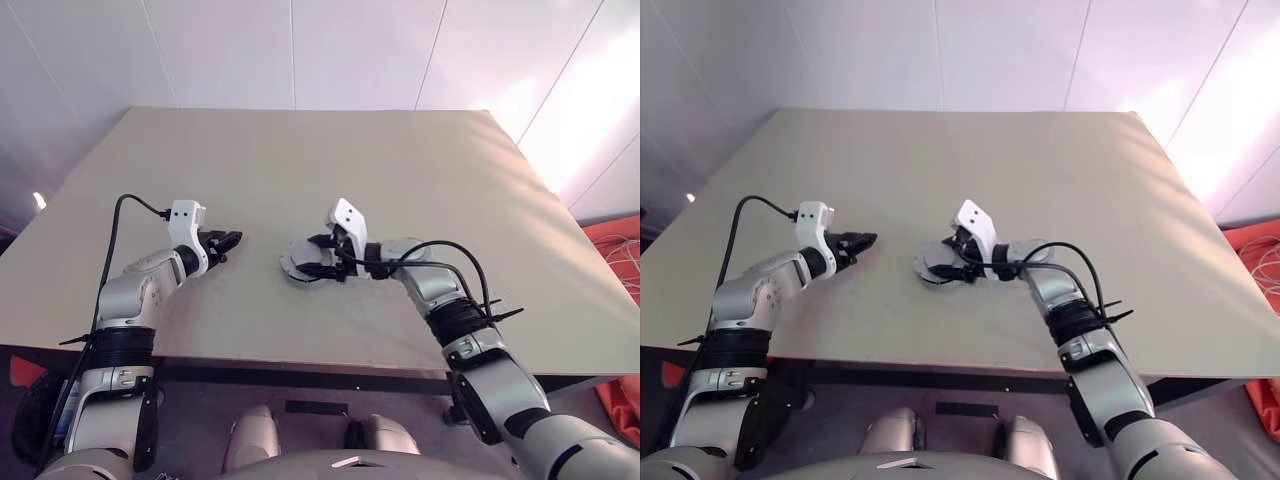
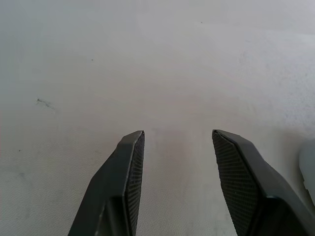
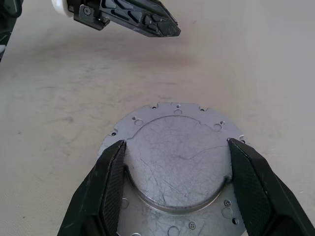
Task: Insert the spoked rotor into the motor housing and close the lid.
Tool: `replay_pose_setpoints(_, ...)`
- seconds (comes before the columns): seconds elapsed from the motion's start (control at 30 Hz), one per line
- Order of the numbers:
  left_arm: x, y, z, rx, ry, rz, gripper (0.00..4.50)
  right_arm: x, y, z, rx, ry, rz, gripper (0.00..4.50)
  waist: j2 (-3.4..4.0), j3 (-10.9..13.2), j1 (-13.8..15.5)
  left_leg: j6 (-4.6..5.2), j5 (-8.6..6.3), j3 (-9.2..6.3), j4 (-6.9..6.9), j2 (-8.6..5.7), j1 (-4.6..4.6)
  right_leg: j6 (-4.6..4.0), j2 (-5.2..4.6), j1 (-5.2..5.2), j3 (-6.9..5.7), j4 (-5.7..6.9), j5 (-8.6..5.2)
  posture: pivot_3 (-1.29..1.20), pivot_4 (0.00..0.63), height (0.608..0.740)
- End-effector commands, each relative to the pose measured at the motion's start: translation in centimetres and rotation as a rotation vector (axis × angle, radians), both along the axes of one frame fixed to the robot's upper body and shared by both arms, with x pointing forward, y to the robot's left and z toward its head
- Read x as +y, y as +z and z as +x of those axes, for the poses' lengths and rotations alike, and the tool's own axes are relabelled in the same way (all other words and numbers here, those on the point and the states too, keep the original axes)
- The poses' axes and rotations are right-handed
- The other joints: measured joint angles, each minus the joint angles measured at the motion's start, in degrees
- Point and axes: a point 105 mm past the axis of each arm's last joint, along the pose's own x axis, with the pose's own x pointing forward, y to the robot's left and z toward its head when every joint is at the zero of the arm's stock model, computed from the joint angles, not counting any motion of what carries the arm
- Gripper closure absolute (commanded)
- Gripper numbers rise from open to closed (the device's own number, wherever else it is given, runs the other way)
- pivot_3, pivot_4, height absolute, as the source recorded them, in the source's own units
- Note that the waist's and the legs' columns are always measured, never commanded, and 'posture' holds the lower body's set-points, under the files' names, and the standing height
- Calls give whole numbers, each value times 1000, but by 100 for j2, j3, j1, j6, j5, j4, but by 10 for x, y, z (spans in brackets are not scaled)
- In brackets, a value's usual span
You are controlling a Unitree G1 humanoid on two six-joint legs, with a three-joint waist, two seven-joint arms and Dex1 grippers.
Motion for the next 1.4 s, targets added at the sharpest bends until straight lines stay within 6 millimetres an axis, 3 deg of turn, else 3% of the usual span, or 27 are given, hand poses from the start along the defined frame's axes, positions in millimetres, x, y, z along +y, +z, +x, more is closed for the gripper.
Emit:
replay_pose_setpoints(0.03, 3, 18, 6, -64, -1, 17, 2180, 1, 4, 3, -31, 10, -14, 1370, 0, 0, -1, 0, 0, 0, 0, 0, 2, 0, 0, 1, 0, 1, 0, 0, 0, 740)
replay_pose_setpoints(0.37, 5, 16, 4, -61, 6, 19, 2180, 1, 8, -1, 17, 37, 24, 1370, 0, 0, 0, 1, 0, 0, 0, 0, 15, 0, 0, 13, 0, 3, 0, 0, 0, 740)
replay_pose_setpoints(1.4, 3, 17, 3, -61, -2, 17, 2180, -7, -15, 2, 21, 9, -49, 1370, -1, -1, 2, 3, -2, 0, 0, 0, 26, 0, 0, 23, 1, 2, 0, 0, 0, 740)
